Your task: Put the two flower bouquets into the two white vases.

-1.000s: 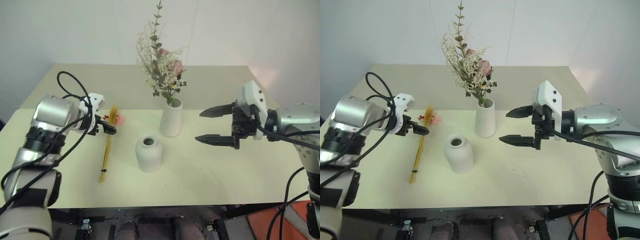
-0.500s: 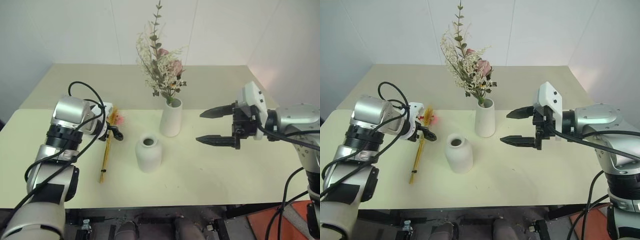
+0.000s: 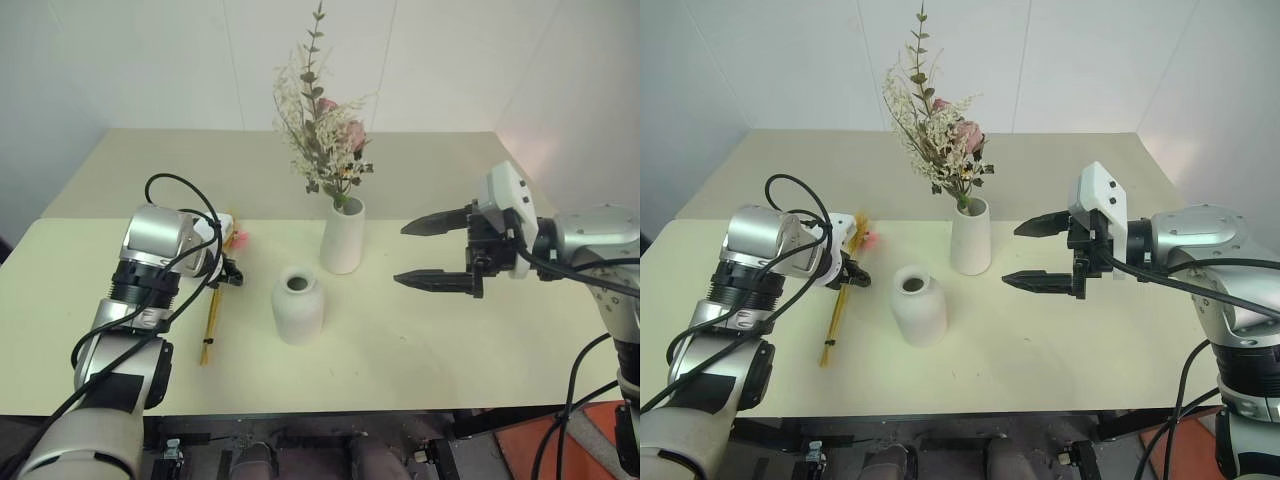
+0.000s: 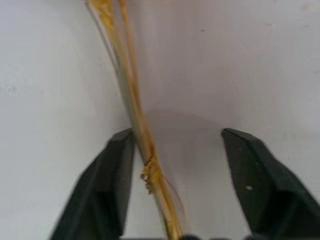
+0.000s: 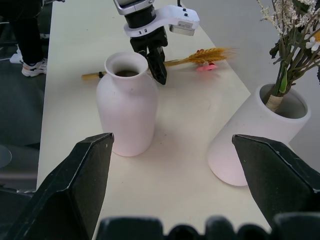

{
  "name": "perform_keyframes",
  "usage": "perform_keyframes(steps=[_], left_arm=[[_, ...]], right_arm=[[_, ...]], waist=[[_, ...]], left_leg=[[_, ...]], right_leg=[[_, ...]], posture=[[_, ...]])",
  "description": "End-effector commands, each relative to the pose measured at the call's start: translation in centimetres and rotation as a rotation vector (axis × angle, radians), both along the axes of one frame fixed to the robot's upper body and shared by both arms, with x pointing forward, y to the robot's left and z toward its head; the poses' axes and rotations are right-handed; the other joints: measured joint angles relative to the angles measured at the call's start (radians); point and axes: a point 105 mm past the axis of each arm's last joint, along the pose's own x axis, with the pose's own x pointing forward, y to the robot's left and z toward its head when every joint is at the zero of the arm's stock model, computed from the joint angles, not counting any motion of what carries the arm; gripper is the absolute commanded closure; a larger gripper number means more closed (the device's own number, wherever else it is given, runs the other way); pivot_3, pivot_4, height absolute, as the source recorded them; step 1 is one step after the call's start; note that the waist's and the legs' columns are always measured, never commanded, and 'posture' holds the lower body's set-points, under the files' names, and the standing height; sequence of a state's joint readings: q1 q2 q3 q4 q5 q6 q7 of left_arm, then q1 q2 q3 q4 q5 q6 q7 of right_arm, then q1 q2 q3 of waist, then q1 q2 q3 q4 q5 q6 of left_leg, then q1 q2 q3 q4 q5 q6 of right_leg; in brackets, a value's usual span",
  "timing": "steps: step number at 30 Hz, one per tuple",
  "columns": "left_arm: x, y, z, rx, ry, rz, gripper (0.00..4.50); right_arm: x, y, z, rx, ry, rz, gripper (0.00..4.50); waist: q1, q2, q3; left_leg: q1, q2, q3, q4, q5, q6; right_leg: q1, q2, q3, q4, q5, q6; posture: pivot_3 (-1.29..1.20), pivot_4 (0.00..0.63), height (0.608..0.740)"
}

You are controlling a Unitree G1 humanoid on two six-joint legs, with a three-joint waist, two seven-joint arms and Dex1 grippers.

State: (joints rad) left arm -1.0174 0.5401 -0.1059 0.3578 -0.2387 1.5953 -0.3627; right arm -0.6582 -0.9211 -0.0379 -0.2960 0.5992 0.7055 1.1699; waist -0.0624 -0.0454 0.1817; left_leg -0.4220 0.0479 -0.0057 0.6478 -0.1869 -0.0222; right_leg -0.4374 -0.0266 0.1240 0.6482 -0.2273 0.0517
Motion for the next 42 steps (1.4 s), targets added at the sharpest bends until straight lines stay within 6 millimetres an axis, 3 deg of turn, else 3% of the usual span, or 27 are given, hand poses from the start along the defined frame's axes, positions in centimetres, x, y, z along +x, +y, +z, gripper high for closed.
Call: perform_keyframes(steps=[1,6,11,15,18,26,30,35,42], left_arm=[[-0.3,0.1,-0.1,-0.006,0.005,-0.003,2.94],[-0.3,0.8,0.9,0.002,-0.027,0.004,4.49],[0.4,1.2,3.2,0.012,-0.176,-0.005,4.49],[1.0,1.0,6.8,-0.075,-0.462,-0.076,4.49],[0.8,0.8,10.8,-0.157,-0.768,-0.150,4.49],[-2.0,-0.1,18.5,-0.463,-1.071,-0.367,4.49],[-5.3,-1.7,22.2,-0.641,-1.236,-0.584,4.49],[-6.8,-3.5,23.6,-0.774,-1.280,-0.713,4.49],[-7.6,-6.7,23.2,-0.871,-1.233,-0.838,4.49]], right_arm=[[0.0,-0.2,0.9,-0.009,-0.048,-0.008,0.00],[0.2,-0.1,0.6,-0.009,-0.044,-0.016,0.00],[0.6,-0.1,0.5,-0.009,-0.038,-0.022,0.00],[0.6,-0.1,0.4,0.002,-0.034,-0.021,0.00],[0.5,-0.2,0.1,0.023,-0.023,-0.038,0.00],[0.0,-1.2,-0.2,0.040,-0.006,-0.063,0.00],[-0.6,-1.8,-0.2,0.044,-0.010,-0.047,0.00],[-2.2,-2.5,0.4,0.093,-0.010,0.039,0.00],[-3.5,-2.8,1.2,0.157,-0.018,0.106,0.00]], waist=[[0.000,0.000,0.000],[0.000,0.000,0.000],[-0.001,0.000,0.000],[-0.003,0.000,0.000],[-0.002,0.000,0.000],[0.013,0.000,0.000],[0.016,0.000,0.000],[0.019,0.000,0.000],[0.018,0.000,0.000]], left_leg=[[0.000,0.000,0.000,0.000,0.000,0.000],[0.000,0.000,0.000,0.000,0.000,0.000],[-0.001,0.000,0.000,0.000,0.000,0.000],[-0.001,0.000,0.000,0.000,0.000,0.000],[-0.001,0.000,0.000,0.000,0.000,0.000],[-0.002,0.000,0.000,0.002,0.000,0.000],[-0.001,0.000,0.000,0.002,0.000,0.000],[-0.001,0.000,0.000,0.002,0.000,0.000],[0.001,0.000,0.000,0.004,0.000,0.000]], right_leg=[[0.000,0.000,0.000,0.000,0.000,0.000],[0.000,0.000,0.000,0.000,0.000,0.000],[-0.001,0.000,0.000,0.000,0.000,0.000],[-0.001,0.000,0.000,0.000,0.003,-0.006],[-0.001,-0.001,0.000,0.000,0.004,-0.006],[0.000,-0.001,-0.001,0.000,0.004,-0.006],[0.000,-0.001,-0.001,-0.001,0.004,-0.005],[0.001,-0.001,-0.001,-0.001,0.004,-0.004],[0.004,-0.001,-0.001,-0.001,0.001,0.001]], posture=[[0.00,0.150,0.740],[0.00,0.150,0.740],[0.00,0.150,0.740],[0.00,0.150,0.740],[0.00,0.150,0.740],[0.00,0.150,0.740],[0.00,0.150,0.740],[0.00,0.150,0.740],[0.00,0.150,0.740]])
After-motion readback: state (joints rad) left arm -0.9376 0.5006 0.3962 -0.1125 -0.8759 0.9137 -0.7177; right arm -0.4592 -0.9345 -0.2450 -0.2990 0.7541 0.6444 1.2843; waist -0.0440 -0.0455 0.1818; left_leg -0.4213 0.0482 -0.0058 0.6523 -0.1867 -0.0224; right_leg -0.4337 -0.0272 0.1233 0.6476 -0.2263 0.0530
